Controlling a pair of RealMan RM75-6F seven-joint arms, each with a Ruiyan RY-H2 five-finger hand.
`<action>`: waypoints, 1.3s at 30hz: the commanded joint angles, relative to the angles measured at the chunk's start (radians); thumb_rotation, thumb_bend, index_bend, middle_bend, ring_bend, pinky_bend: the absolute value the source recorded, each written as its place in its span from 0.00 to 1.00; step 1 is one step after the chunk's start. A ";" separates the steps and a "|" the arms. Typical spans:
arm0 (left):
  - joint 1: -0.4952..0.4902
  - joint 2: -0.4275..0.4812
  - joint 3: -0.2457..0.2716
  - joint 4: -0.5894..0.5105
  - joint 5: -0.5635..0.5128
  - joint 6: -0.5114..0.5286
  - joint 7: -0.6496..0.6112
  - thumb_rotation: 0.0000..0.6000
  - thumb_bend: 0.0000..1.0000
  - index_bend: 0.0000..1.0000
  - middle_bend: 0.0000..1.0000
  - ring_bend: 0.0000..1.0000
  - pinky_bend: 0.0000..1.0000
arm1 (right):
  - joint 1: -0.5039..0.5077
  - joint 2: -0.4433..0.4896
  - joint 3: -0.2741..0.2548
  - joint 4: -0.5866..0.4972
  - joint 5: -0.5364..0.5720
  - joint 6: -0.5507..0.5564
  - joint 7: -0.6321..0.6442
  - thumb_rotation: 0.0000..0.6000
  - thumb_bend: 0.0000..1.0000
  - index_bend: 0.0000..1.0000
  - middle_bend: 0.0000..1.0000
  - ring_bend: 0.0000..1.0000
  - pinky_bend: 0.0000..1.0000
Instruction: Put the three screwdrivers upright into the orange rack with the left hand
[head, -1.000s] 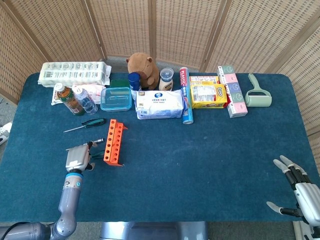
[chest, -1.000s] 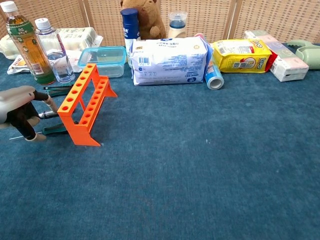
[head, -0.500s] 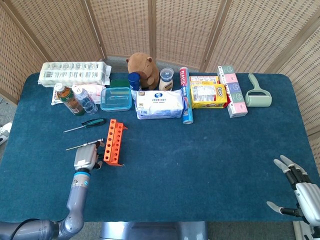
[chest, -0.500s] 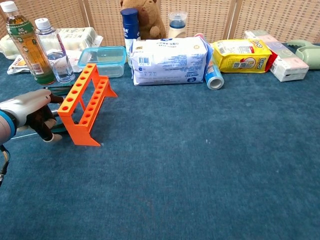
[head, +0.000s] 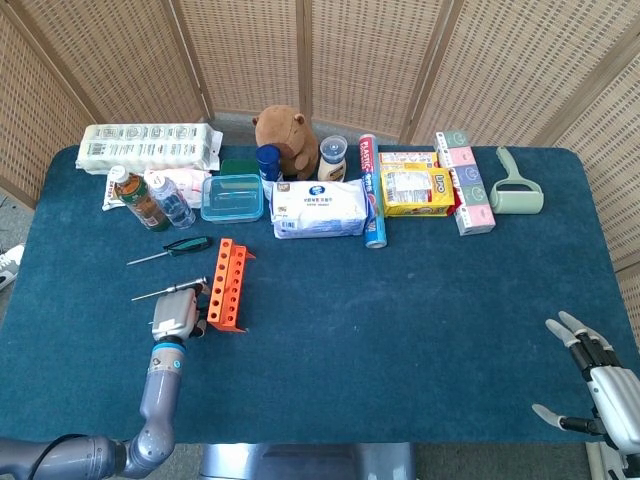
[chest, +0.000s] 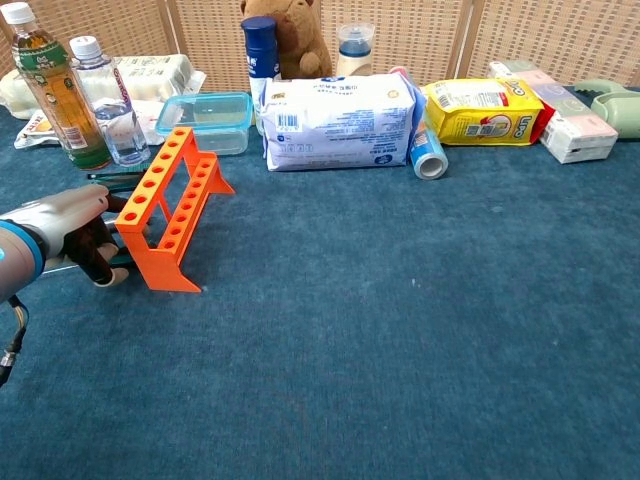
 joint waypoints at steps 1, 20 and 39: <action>-0.003 -0.001 0.000 0.000 -0.005 -0.002 0.001 1.00 0.36 0.33 0.91 0.88 0.92 | 0.001 0.001 0.000 0.001 0.000 0.001 0.004 1.00 0.00 0.07 0.00 0.01 0.02; -0.012 -0.003 0.008 -0.026 -0.007 0.029 0.012 1.00 0.47 0.43 0.91 0.88 0.92 | 0.004 -0.003 -0.002 0.004 -0.014 0.004 0.016 1.00 0.00 0.07 0.00 0.02 0.03; 0.040 0.173 0.043 -0.262 0.003 0.106 0.028 1.00 0.47 0.43 0.91 0.88 0.92 | 0.007 -0.011 -0.004 -0.010 -0.015 -0.004 -0.011 1.00 0.00 0.07 0.00 0.02 0.03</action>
